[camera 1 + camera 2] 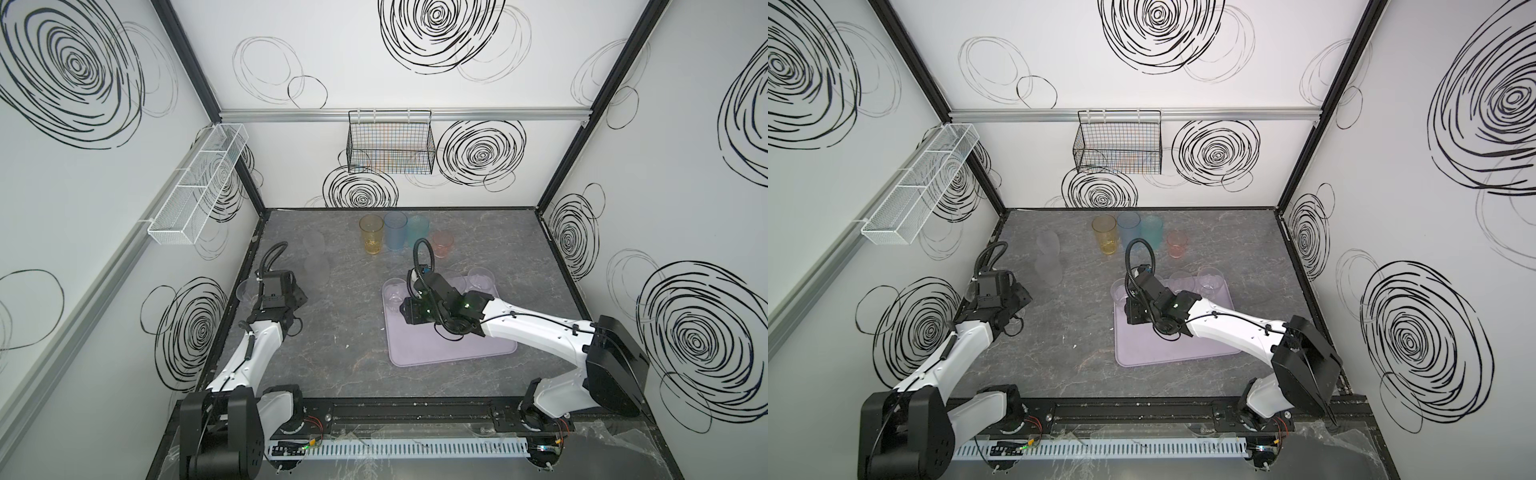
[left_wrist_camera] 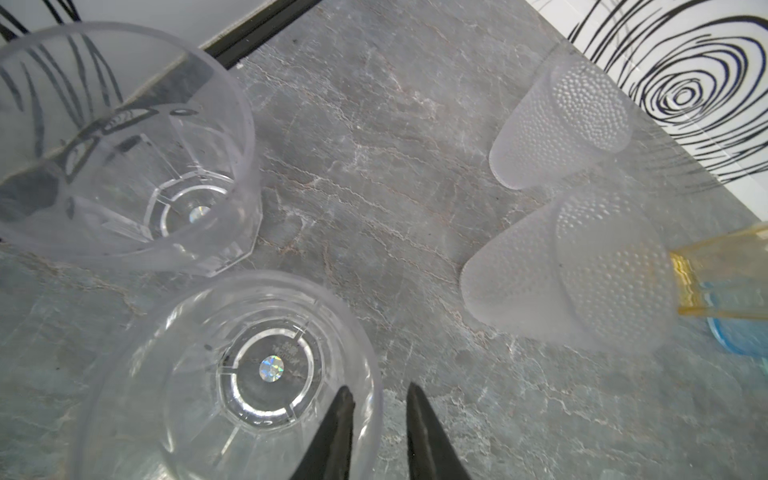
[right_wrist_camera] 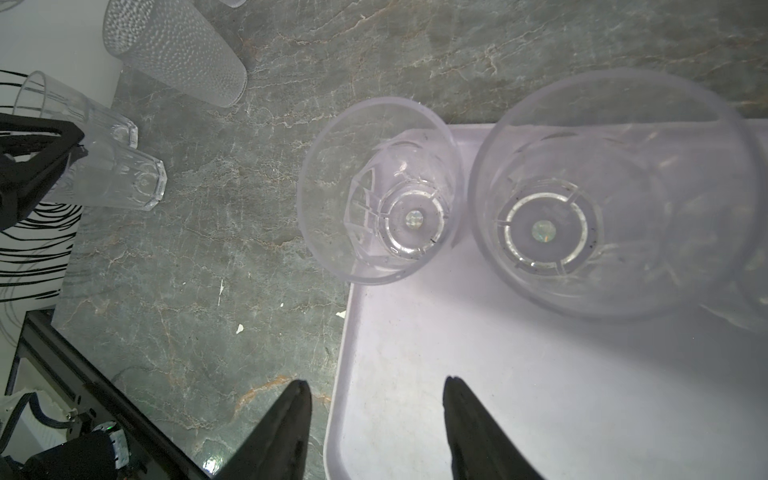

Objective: Place the glasses into the tray
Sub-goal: 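Grasp a clear cup by the frosted cups with the left gripper while the right hovers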

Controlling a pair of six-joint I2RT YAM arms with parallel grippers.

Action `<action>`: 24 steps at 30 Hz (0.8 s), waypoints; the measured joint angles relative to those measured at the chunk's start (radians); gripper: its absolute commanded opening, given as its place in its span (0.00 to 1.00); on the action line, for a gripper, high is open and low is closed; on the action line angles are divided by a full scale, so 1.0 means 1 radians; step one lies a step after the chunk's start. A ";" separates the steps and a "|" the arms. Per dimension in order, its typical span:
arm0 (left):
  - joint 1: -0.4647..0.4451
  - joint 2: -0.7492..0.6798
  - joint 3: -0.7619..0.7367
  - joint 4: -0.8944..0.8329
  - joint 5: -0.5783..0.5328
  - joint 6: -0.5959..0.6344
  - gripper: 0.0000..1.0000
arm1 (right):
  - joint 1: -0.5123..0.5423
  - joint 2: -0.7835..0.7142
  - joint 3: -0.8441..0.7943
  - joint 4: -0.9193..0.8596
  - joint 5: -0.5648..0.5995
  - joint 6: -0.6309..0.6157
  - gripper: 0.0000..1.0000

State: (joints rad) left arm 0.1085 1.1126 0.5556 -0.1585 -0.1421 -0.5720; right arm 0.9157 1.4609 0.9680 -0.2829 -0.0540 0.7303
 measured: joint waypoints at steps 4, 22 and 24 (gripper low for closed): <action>-0.021 -0.011 -0.008 -0.005 0.003 -0.001 0.27 | 0.000 0.000 0.000 0.001 0.005 0.000 0.56; -0.233 -0.061 -0.008 -0.053 -0.019 -0.039 0.31 | 0.000 0.023 0.001 0.004 0.003 0.000 0.56; -0.221 -0.056 -0.006 -0.063 -0.017 -0.027 0.39 | 0.000 0.023 0.001 0.004 0.003 0.000 0.56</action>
State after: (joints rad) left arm -0.1123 1.0565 0.5495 -0.2211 -0.1589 -0.5995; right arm 0.9157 1.4841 0.9691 -0.2787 -0.0505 0.7300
